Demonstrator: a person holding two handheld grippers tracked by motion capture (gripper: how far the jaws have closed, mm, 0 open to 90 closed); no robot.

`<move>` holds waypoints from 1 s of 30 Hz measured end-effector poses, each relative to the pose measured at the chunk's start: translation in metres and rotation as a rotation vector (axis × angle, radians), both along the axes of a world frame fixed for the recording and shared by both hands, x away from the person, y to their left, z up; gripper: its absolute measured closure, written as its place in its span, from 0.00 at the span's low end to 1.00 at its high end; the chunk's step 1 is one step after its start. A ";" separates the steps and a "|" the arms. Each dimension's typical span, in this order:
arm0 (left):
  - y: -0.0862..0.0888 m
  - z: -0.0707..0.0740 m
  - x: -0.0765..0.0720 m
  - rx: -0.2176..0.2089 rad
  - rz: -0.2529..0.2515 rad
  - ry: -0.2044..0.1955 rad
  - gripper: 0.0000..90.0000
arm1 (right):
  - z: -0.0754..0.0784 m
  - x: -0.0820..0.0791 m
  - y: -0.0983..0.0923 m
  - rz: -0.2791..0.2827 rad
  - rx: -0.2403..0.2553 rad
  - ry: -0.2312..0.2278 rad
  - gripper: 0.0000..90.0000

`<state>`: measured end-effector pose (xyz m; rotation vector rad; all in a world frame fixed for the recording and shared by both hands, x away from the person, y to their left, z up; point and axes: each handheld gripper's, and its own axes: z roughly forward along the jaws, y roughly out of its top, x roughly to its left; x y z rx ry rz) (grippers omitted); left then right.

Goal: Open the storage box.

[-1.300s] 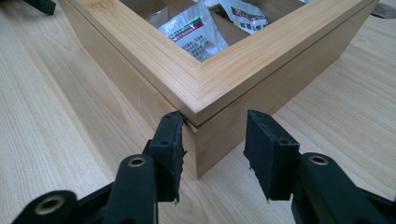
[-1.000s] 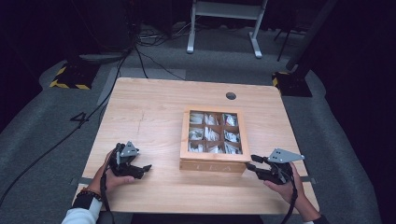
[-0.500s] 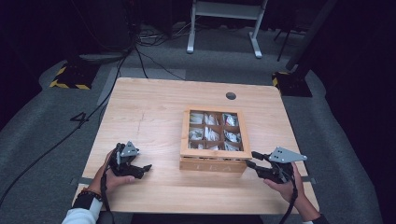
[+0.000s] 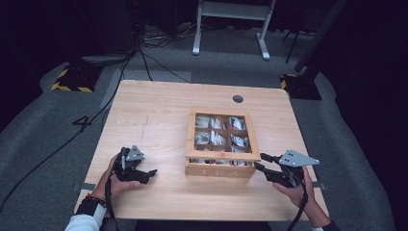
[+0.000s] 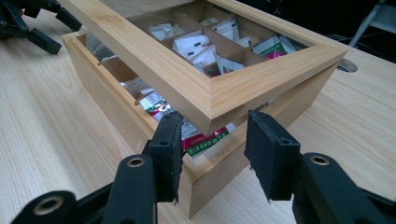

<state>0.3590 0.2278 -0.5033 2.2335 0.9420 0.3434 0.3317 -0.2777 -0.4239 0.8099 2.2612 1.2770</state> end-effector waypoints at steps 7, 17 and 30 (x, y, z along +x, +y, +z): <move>-0.008 0.006 0.001 0.024 -0.040 -0.008 0.20 | 0.002 0.000 0.002 0.000 0.000 -0.012 0.62; -0.033 0.046 -0.012 -0.018 -0.118 -0.173 0.22 | 0.004 0.001 0.002 -0.001 0.005 -0.015 0.61; -0.077 0.086 -0.016 -0.086 -0.230 -0.291 0.22 | 0.008 0.002 0.003 -0.008 0.012 -0.017 0.60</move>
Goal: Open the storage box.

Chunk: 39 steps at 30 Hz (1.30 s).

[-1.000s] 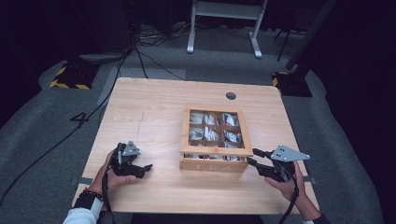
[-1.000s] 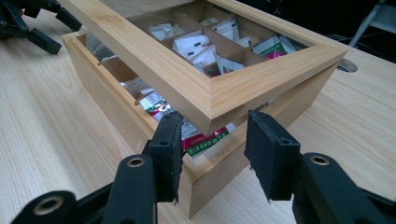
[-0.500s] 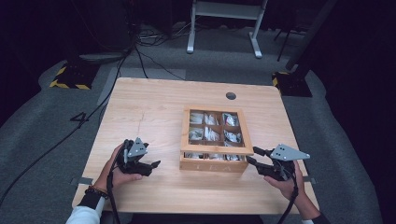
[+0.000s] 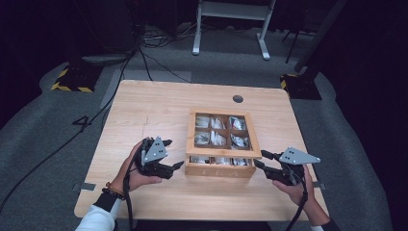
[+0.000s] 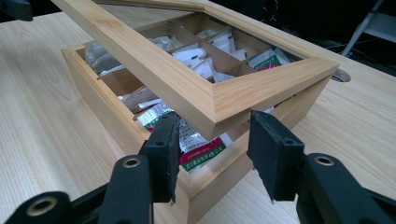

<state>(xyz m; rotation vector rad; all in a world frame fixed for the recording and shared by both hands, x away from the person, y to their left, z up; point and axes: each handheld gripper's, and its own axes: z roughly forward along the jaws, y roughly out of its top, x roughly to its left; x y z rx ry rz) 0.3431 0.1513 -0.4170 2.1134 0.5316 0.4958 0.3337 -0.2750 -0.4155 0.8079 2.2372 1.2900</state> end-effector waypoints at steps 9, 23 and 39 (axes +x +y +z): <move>-0.024 0.008 0.004 0.017 -0.045 -0.049 0.23 | 0.002 0.001 0.001 -0.002 0.000 -0.001 0.60; -0.035 0.014 0.016 0.006 -0.051 -0.163 0.39 | 0.012 0.008 0.000 -0.013 0.046 -0.011 0.58; -0.041 0.022 0.021 0.027 -0.076 -0.291 0.56 | 0.022 0.014 0.001 -0.051 0.091 -0.044 0.54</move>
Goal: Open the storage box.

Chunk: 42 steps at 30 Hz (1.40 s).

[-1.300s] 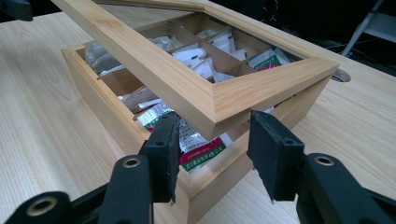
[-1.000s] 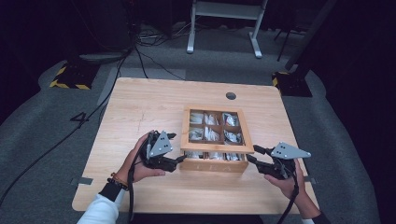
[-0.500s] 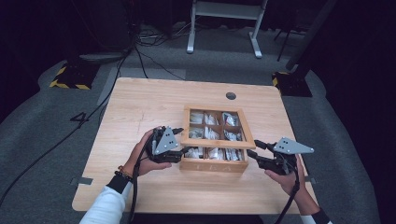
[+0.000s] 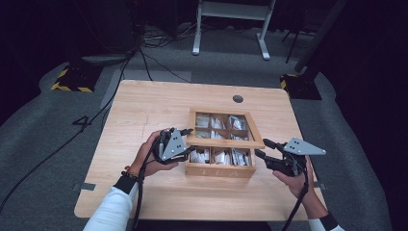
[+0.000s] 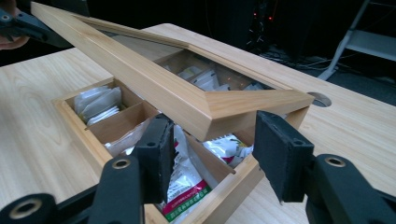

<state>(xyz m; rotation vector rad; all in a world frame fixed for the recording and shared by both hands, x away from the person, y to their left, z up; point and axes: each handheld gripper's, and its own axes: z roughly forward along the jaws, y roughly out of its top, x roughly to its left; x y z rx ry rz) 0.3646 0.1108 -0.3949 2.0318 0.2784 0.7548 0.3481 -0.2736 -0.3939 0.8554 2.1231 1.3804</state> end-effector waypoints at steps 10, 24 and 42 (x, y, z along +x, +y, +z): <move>0.002 0.012 0.012 -0.010 -0.037 0.004 0.61 | -0.003 0.004 -0.009 -0.016 -0.010 0.040 0.46; 0.009 0.034 0.039 -0.066 -0.116 0.061 0.64 | -0.020 0.009 -0.028 -0.024 -0.028 0.122 0.45; 0.013 0.059 0.079 -0.198 -0.119 0.107 0.65 | -0.031 0.013 -0.028 -0.007 -0.051 0.155 0.44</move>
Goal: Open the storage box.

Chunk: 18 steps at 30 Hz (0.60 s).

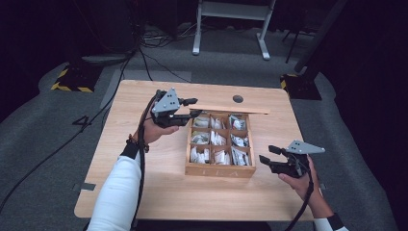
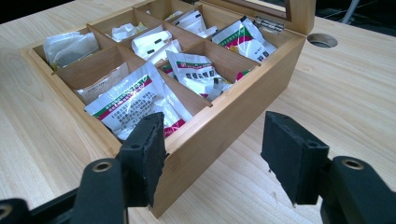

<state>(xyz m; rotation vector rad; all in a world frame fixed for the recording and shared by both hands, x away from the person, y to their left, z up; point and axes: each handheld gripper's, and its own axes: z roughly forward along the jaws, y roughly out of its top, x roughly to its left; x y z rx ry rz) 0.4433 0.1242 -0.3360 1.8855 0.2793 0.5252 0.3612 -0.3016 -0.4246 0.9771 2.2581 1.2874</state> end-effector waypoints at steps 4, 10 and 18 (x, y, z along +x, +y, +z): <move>0.000 0.004 0.006 -0.014 0.007 0.009 0.65 | -0.002 0.001 -0.002 -0.002 -0.007 0.011 0.44; 0.000 0.008 0.016 -0.039 0.021 0.014 0.65 | -0.006 0.003 -0.004 -0.005 -0.013 0.022 0.44; 0.000 0.010 0.025 -0.070 0.040 0.015 0.65 | -0.016 0.005 -0.010 -0.009 -0.039 0.042 0.43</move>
